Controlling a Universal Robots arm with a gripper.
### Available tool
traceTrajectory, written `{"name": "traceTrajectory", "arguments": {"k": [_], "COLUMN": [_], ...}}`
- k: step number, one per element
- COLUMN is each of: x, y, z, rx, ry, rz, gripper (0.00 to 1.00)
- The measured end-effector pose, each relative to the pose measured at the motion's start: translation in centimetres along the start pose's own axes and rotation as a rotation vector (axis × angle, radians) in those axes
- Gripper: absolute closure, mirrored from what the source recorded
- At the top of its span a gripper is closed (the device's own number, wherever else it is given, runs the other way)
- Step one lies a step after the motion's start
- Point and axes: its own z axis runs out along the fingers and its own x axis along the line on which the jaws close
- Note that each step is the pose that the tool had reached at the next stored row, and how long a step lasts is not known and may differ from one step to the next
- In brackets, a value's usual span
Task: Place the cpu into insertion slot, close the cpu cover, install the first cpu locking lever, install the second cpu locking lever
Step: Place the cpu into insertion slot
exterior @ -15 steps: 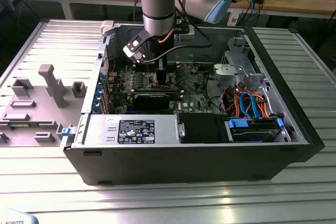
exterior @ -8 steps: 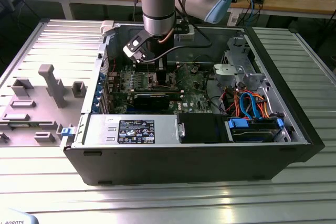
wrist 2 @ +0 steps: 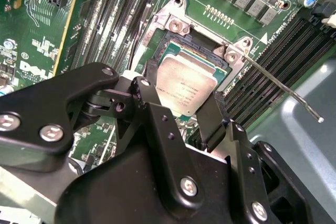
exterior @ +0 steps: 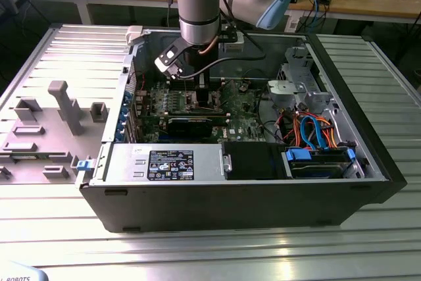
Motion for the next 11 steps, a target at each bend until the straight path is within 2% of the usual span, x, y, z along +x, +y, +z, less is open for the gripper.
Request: {"name": "traceTrajectory", "arguments": {"k": [3, 5, 11], "x": [0.00, -0.02, -0.03], "y": [0.04, 0.03, -0.01], "z": [0.18, 0.39, 0.87], "rx": [-0.0001, 0.0002, 0.0002], "ry": [-0.0005, -0.0009, -0.0010], "rz": [0.000, -0.015, -0.014], "gripper": [0.46, 0.46, 0.46]}}
